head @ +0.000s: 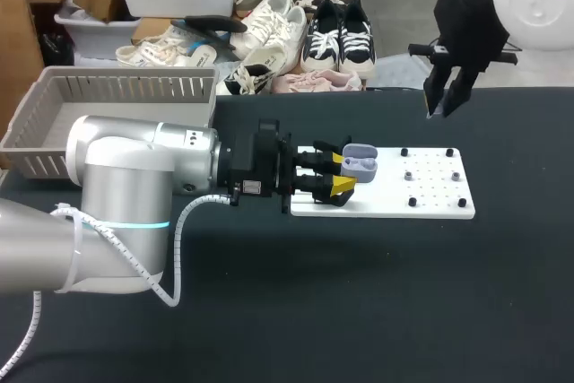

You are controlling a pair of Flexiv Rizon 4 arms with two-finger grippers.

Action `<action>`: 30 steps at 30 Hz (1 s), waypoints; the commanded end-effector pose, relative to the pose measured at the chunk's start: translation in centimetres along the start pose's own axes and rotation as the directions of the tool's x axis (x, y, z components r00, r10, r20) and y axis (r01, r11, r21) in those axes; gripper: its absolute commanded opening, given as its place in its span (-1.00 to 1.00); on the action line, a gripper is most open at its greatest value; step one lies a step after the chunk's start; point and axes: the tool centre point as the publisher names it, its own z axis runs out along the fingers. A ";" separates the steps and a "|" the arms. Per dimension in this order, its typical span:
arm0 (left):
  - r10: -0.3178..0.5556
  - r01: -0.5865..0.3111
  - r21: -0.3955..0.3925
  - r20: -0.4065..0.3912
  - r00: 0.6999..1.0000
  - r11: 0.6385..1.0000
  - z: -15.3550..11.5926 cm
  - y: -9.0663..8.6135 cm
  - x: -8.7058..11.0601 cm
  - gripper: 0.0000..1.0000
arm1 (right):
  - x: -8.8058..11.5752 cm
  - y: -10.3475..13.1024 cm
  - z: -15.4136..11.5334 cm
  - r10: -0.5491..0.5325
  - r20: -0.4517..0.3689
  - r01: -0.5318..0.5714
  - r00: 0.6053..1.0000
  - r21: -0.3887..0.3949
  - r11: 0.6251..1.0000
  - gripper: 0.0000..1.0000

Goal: Pick up each earbud case from the left stands, insert the matching earbuds, close the lid, and place the case in the box.

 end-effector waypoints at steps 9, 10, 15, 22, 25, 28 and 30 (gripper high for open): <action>0.002 -0.002 -0.007 0.001 1.000 1.000 0.0 -0.1 0.0 -1.00 | 0.5 0.5 -0.3 -0.004 0.009 0.004 1.000 -0.008 1.000 -1.00; 0.002 -0.002 -0.007 0.001 1.000 1.000 0.0 -0.1 0.0 -1.00 | 0.8 0.9 -0.4 -0.014 0.008 0.014 1.000 -0.012 1.000 -1.00; 0.002 -0.002 -0.007 0.001 1.000 1.000 0.0 -0.1 0.0 -1.00 | 2.4 3.0 -1.7 -0.078 0.000 0.078 0.997 -0.011 0.997 -1.00; 0.002 -0.002 -0.007 0.001 1.000 1.000 0.0 -0.1 0.0 -1.00 | 4.8 6.0 -4.3 -0.146 0.002 0.146 0.989 0.010 0.989 -1.00; 0.002 -0.002 -0.007 0.001 1.000 1.000 0.0 -0.1 0.0 -1.00 | 5.8 6.8 -5.0 -0.166 -0.002 0.166 0.986 0.018 0.986 -1.00; 0.002 -0.002 -0.007 0.001 1.000 1.000 0.0 -0.1 0.0 -1.00 | 6.9 7.9 -5.3 -0.194 -0.014 0.195 0.981 0.033 0.980 -1.00; 0.002 -0.002 -0.007 0.001 1.000 1.000 0.0 -0.1 0.0 -1.00 | 7.5 8.5 -5.3 -0.207 -0.021 0.208 0.978 0.040 0.977 -1.00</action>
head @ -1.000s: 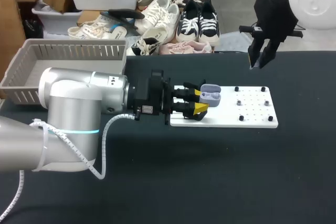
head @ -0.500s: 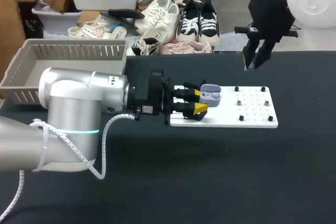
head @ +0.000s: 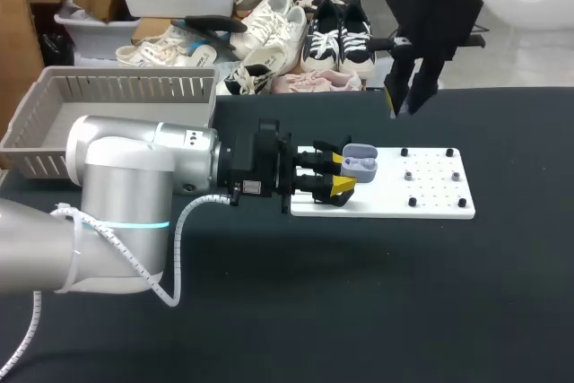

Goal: Pick up each earbud case from the left stands, insert the matching earbuds, close the lid, and place the case in the box.

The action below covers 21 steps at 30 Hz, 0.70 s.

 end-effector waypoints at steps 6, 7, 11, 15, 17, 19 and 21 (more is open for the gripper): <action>0.002 -0.002 -0.006 0.001 1.000 1.000 0.1 -0.1 0.0 -1.00 | 2.2 3.7 1.2 -0.071 -0.030 0.072 0.997 0.037 0.997 -1.00; 0.002 -0.002 -0.006 0.001 1.000 1.000 0.1 -0.1 0.0 -1.00 | 2.3 3.9 1.4 -0.071 -0.030 0.073 0.997 0.037 0.997 -1.00; 0.002 -0.002 -0.006 0.001 1.000 1.000 0.1 -0.1 0.0 -1.00 | 2.4 4.5 2.1 -0.069 -0.031 0.069 0.997 0.012 0.998 -1.00; 0.002 -0.002 -0.006 0.001 1.000 1.000 0.1 -0.1 0.0 -1.00 | 2.4 5.2 3.0 -0.062 -0.022 0.062 0.998 -0.006 0.998 -1.00; 0.002 -0.002 -0.006 0.001 1.000 1.000 0.1 -0.1 0.0 -1.00 | 2.3 5.4 3.6 -0.057 -0.022 0.057 0.998 -0.016 0.998 -1.00; 0.002 -0.002 -0.006 0.001 1.000 1.000 0.1 -0.1 0.0 -1.00 | 2.1 5.5 4.2 -0.056 -0.015 0.055 0.998 -0.020 0.998 -1.00; 0.002 -0.002 -0.006 0.001 1.000 1.000 0.1 -0.1 0.0 -1.00 | 1.9 5.6 4.6 -0.060 -0.003 0.059 0.998 -0.024 0.998 -1.00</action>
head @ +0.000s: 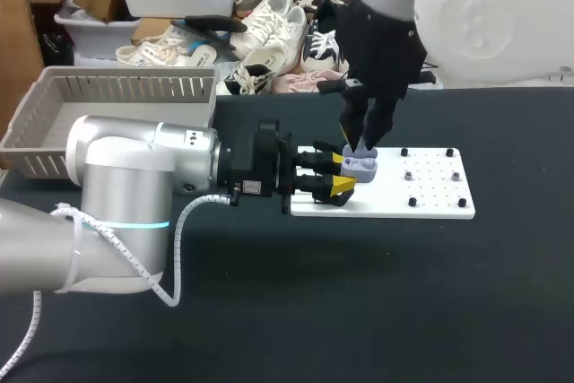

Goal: Pick up each earbud case from the left stands, insert the matching earbuds, close the lid, and place the case in the box.

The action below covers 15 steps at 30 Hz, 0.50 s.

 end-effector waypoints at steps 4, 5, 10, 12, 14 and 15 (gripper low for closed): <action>0.002 -0.002 -0.006 0.001 1.000 1.000 0.0 -0.1 0.0 -1.00 | -0.3 0.0 1.8 0.013 0.035 -0.013 0.999 0.000 1.000 -1.00; 0.002 -0.002 -0.006 0.001 1.000 1.000 0.0 -0.1 0.0 -1.00 | -0.4 -0.1 2.0 0.021 0.032 -0.021 0.999 -0.006 1.000 -1.00; 0.002 -0.002 -0.006 0.001 1.000 1.000 0.0 -0.1 0.0 -1.00 | -0.4 -0.1 2.0 0.021 0.032 -0.021 0.999 -0.006 1.000 -1.00; 0.002 -0.002 -0.006 0.001 1.000 1.000 0.0 -0.1 0.0 -1.00 | -0.4 -0.1 2.0 0.021 0.032 -0.021 0.999 -0.006 1.000 -1.00; 0.002 -0.002 -0.006 0.001 1.000 1.000 0.0 -0.1 0.0 -1.00 | -0.4 -0.1 2.0 0.021 0.032 -0.021 0.999 -0.006 1.000 -1.00; 0.002 -0.002 -0.006 0.001 1.000 1.000 0.0 -0.1 0.0 -1.00 | -0.4 -0.1 2.0 0.021 0.032 -0.021 0.999 -0.006 1.000 -1.00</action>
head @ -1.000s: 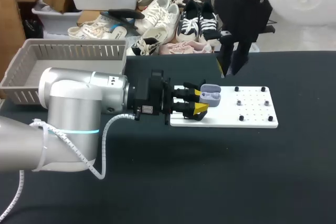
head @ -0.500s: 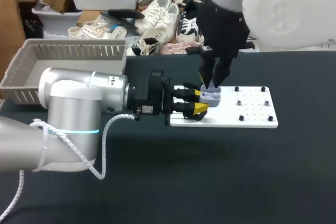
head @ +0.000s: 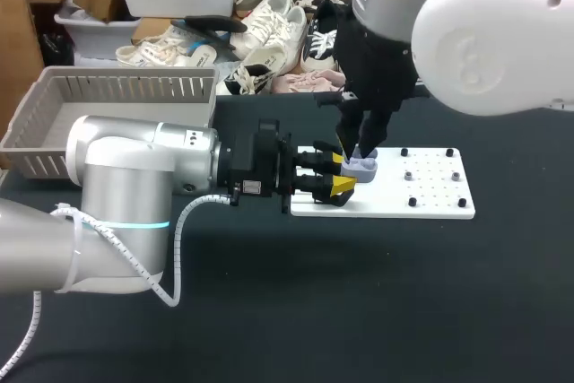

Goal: Pick up each earbud case from the left stands, insert the matching earbuds, close the lid, and place the case in the box.

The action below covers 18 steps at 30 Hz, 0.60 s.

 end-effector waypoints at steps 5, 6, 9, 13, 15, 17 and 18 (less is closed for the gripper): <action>0.002 -0.002 -0.006 0.001 1.000 1.000 0.0 -0.1 0.0 -1.00 | -0.2 -0.3 0.2 0.014 0.017 -0.013 1.000 -0.007 1.000 -1.00; 0.002 -0.002 -0.006 0.001 1.000 1.000 0.0 -0.1 0.0 -1.00 | -0.3 -0.4 0.3 0.015 0.020 -0.015 1.000 -0.004 1.000 -1.00; 0.002 -0.002 -0.006 0.001 1.000 1.000 0.0 -0.1 0.0 -1.00 | -0.5 -0.8 0.5 0.019 0.029 -0.019 0.999 -0.002 1.000 -1.00; 0.002 -0.002 -0.006 0.001 1.000 1.000 0.0 -0.1 0.0 -1.00 | -0.8 -1.0 0.8 0.021 0.029 -0.021 0.999 0.000 1.000 -1.00; 0.002 -0.002 -0.006 0.001 1.000 1.000 0.0 -0.1 0.0 -1.00 | -1.0 -1.0 0.9 0.019 0.030 -0.019 0.999 0.003 1.000 -1.00; 0.002 -0.002 -0.006 0.001 1.000 1.000 0.0 -0.1 0.0 -1.00 | -1.1 -0.9 1.0 0.014 0.027 -0.014 1.000 0.008 1.000 -1.00; 0.002 -0.002 -0.006 0.001 1.000 1.000 0.0 -0.1 0.0 -1.00 | -1.2 -0.9 1.0 0.010 0.025 -0.010 1.000 0.011 1.000 -1.00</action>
